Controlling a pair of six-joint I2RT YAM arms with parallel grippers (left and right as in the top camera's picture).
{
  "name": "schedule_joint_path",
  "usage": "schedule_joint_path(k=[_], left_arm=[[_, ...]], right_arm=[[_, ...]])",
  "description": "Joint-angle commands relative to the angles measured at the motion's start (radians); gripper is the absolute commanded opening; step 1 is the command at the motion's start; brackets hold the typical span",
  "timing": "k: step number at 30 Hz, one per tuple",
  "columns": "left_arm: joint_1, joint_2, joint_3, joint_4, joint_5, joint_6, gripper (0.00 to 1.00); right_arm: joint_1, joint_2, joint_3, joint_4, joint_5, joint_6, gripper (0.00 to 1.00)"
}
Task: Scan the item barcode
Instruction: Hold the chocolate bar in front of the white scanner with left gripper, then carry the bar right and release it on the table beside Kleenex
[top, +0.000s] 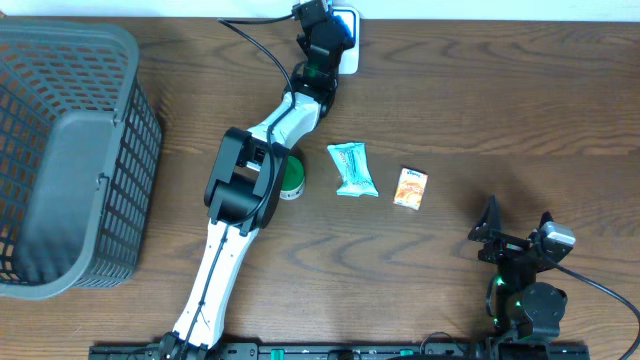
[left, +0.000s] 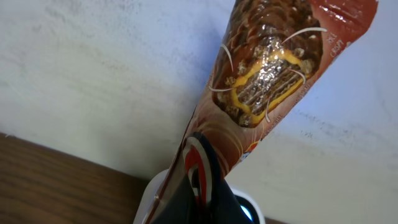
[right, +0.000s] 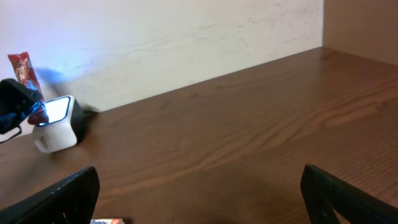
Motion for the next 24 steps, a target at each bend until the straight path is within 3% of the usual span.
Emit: schedule_joint_path(k=[1, 10, 16, 21, 24], left_arm=[[-0.001, 0.048, 0.033, 0.011, -0.003, -0.060, 0.08], [-0.031, 0.058, 0.033, -0.014, -0.002, -0.059, 0.07], [-0.064, -0.013, 0.033, -0.039, 0.143, -0.055, 0.07], [-0.098, -0.142, 0.033, -0.262, 0.166, -0.055, 0.08], [-0.120, -0.214, 0.033, -0.433, 0.299, -0.055, 0.08]], right_arm=[[-0.003, -0.006, -0.001, -0.004, 0.002, 0.012, 0.99], [-0.003, -0.006, -0.001, -0.004, 0.002, 0.012, 0.99], [-0.003, -0.006, -0.001, -0.004, 0.002, 0.012, 0.99], [-0.003, -0.006, -0.001, -0.004, 0.002, 0.012, 0.99], [-0.003, -0.006, -0.001, -0.004, 0.002, 0.012, 0.99]])
